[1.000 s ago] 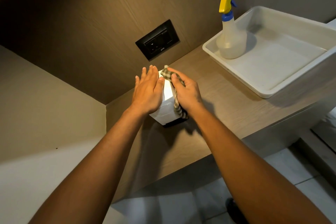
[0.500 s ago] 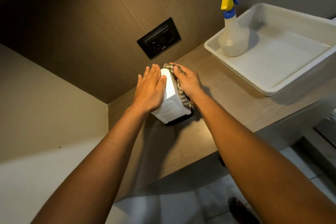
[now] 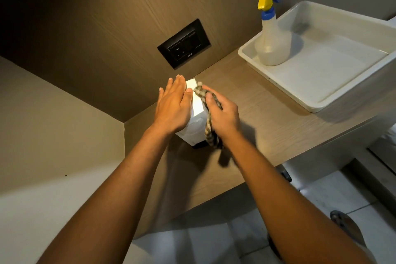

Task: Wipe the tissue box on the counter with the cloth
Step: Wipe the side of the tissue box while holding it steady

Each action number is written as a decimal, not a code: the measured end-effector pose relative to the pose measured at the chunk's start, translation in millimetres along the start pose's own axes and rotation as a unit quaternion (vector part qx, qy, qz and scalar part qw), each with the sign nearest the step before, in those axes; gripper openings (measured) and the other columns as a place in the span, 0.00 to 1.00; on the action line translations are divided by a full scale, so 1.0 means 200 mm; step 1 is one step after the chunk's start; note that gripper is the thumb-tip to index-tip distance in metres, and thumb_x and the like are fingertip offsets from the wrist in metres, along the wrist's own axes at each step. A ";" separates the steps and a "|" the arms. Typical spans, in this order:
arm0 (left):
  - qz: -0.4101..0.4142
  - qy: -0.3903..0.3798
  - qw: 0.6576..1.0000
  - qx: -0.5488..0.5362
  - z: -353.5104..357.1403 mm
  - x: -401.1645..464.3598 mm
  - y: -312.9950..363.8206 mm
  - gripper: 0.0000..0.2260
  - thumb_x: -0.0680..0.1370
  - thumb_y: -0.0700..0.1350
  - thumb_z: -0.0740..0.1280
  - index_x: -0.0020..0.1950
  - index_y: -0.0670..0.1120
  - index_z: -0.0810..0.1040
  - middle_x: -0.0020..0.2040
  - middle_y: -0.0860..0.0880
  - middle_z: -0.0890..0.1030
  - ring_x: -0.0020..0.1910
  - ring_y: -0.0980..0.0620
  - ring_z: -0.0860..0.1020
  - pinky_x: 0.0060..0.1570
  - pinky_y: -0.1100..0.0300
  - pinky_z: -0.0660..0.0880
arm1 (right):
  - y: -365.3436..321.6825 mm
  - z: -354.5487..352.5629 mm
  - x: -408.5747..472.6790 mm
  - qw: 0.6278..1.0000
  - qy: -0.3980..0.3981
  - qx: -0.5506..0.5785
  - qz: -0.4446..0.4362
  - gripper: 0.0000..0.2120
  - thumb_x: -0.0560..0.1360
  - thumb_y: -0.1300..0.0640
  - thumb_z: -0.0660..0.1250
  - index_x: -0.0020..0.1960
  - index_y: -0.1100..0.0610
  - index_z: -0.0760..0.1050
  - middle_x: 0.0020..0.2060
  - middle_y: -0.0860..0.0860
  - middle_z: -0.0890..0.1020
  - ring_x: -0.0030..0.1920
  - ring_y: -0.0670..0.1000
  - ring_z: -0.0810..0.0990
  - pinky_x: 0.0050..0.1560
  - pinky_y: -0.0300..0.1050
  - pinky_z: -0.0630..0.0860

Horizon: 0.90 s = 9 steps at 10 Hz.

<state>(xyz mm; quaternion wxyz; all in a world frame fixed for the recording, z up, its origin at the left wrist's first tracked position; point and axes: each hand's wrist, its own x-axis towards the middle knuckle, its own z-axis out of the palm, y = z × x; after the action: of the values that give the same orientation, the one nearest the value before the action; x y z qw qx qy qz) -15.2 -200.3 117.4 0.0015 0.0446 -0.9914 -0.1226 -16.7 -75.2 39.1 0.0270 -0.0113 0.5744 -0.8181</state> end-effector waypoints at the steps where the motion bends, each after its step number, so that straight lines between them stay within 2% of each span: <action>1: -0.005 -0.001 1.000 0.001 0.00 0.00 0.00 0.25 0.87 0.53 0.46 0.84 0.46 0.51 0.85 0.49 0.51 0.83 0.52 0.45 0.75 0.56 0.36 | -0.03 0.00 0.19 0.998 -0.037 -0.016 0.053 0.14 0.79 0.48 0.62 0.62 0.47 0.79 0.53 0.45 0.84 0.54 0.45 0.81 0.52 0.41 0.79; 2: -0.008 0.003 1.000 0.003 0.01 0.00 0.00 0.25 0.87 0.54 0.46 0.84 0.47 0.51 0.85 0.49 0.51 0.83 0.52 0.45 0.74 0.57 0.36 | 0.01 -0.03 0.26 0.995 -0.034 -0.020 0.097 0.14 0.79 0.48 0.63 0.61 0.49 0.80 0.50 0.50 0.84 0.52 0.52 0.82 0.53 0.52 0.81; 3: -0.012 0.006 1.000 0.003 0.01 0.00 0.00 0.25 0.87 0.54 0.46 0.84 0.47 0.51 0.85 0.50 0.51 0.83 0.52 0.45 0.74 0.57 0.36 | 0.04 -0.06 0.21 0.993 -0.020 -0.030 0.116 0.13 0.79 0.46 0.62 0.58 0.48 0.81 0.47 0.51 0.85 0.49 0.51 0.83 0.52 0.54 0.81; 4: -0.008 0.010 1.000 0.008 0.02 0.00 0.00 0.25 0.87 0.54 0.46 0.84 0.47 0.51 0.85 0.50 0.51 0.83 0.52 0.45 0.74 0.57 0.36 | 0.04 -0.06 0.11 0.994 0.011 -0.034 0.106 0.15 0.79 0.45 0.61 0.61 0.48 0.80 0.49 0.47 0.84 0.51 0.48 0.82 0.50 0.47 0.81; 5: -0.001 0.006 1.000 0.019 0.02 0.01 0.00 0.25 0.88 0.53 0.46 0.84 0.46 0.50 0.85 0.48 0.51 0.83 0.51 0.45 0.75 0.55 0.36 | 0.02 -0.02 0.02 0.997 0.036 -0.022 0.069 0.16 0.79 0.45 0.61 0.63 0.48 0.78 0.52 0.45 0.83 0.53 0.46 0.81 0.50 0.45 0.80; 6: -0.003 0.008 1.000 0.018 0.01 0.00 0.00 0.26 0.87 0.53 0.46 0.84 0.45 0.50 0.85 0.48 0.51 0.83 0.51 0.45 0.76 0.54 0.37 | -0.05 0.03 0.06 0.999 0.022 -0.024 0.026 0.16 0.79 0.45 0.61 0.63 0.48 0.78 0.52 0.45 0.84 0.53 0.43 0.81 0.50 0.41 0.79; 7: -0.003 0.007 1.000 0.015 0.01 0.00 0.00 0.26 0.87 0.53 0.46 0.84 0.46 0.50 0.85 0.48 0.51 0.83 0.51 0.45 0.76 0.54 0.37 | -0.10 0.04 0.20 0.998 -0.003 -0.044 0.037 0.14 0.79 0.47 0.61 0.58 0.50 0.81 0.47 0.48 0.85 0.49 0.46 0.82 0.49 0.44 0.80; 8: -0.007 0.007 1.000 0.018 0.01 0.01 0.00 0.26 0.87 0.54 0.46 0.84 0.47 0.50 0.85 0.49 0.50 0.83 0.51 0.45 0.75 0.55 0.36 | -0.07 0.01 0.27 0.992 -0.025 -0.069 0.101 0.12 0.80 0.46 0.61 0.51 0.49 0.81 0.42 0.52 0.84 0.45 0.51 0.84 0.42 0.46 0.81; 9: -0.004 0.006 1.000 0.017 0.02 0.00 -0.01 0.26 0.87 0.54 0.46 0.84 0.47 0.50 0.85 0.49 0.51 0.83 0.51 0.45 0.74 0.56 0.35 | -0.01 -0.02 0.24 0.989 -0.011 -0.065 0.133 0.10 0.80 0.45 0.61 0.47 0.46 0.80 0.43 0.51 0.84 0.44 0.50 0.84 0.40 0.44 0.81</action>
<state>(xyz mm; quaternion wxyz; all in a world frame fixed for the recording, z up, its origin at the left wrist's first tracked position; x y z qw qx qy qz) -16.1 -200.4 113.5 0.0061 0.0492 -0.9931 -0.1059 -65.1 -73.0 39.3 0.1408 0.0548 0.6222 -0.7681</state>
